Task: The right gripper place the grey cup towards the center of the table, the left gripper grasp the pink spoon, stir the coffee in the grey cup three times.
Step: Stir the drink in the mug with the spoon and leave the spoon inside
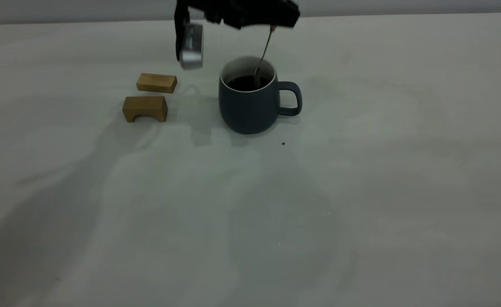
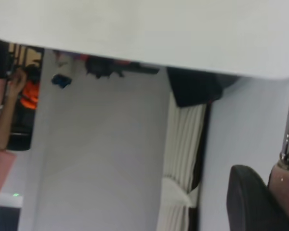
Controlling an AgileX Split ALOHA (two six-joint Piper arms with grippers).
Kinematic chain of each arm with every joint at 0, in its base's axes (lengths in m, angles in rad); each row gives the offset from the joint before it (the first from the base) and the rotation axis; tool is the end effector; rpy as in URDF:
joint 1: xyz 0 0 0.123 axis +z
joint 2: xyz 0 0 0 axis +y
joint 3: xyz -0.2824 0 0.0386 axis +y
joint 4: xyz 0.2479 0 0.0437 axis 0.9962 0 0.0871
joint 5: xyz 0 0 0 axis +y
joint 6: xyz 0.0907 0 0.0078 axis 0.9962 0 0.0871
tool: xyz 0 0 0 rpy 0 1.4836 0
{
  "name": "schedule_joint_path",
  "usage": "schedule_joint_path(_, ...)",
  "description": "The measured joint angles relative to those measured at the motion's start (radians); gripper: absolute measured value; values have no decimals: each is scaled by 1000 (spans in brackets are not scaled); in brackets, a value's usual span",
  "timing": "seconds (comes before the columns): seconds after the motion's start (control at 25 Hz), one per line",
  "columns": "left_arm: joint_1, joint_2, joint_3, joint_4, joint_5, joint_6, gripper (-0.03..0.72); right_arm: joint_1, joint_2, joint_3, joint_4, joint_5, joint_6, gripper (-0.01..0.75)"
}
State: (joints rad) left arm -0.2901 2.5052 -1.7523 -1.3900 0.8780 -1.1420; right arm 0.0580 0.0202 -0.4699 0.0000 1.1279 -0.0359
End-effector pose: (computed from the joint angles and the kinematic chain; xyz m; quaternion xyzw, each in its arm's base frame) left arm 0.4581 -0.2088 0.0764 0.6837 -0.5331 0.3827 0.3192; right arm -0.0018 -0.0001 0.2636 -0.0414 0.8814 0.0052 0.4705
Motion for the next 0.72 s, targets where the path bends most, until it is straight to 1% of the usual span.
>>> schedule_joint_path(0.12,0,20,0,-3,-24,-3,110,0,0,0,0,0,0,438)
schedule_joint_path(0.32,0,74,0,-5,-26,-3,110,0,0,0,0,0,0,438)
schedule_joint_path(0.4,9,91,0,-4,-26,-3,110,0,0,0,0,0,0,438)
schedule_joint_path(0.52,42,97,0,-5,-31,-3,110,0,0,0,0,0,0,438)
schedule_joint_path(0.6,58,97,0,-12,-58,-3,110,0,0,0,0,0,0,438)
schedule_joint_path(0.72,59,99,0,-42,-113,-3,110,0,0,0,0,0,0,438)
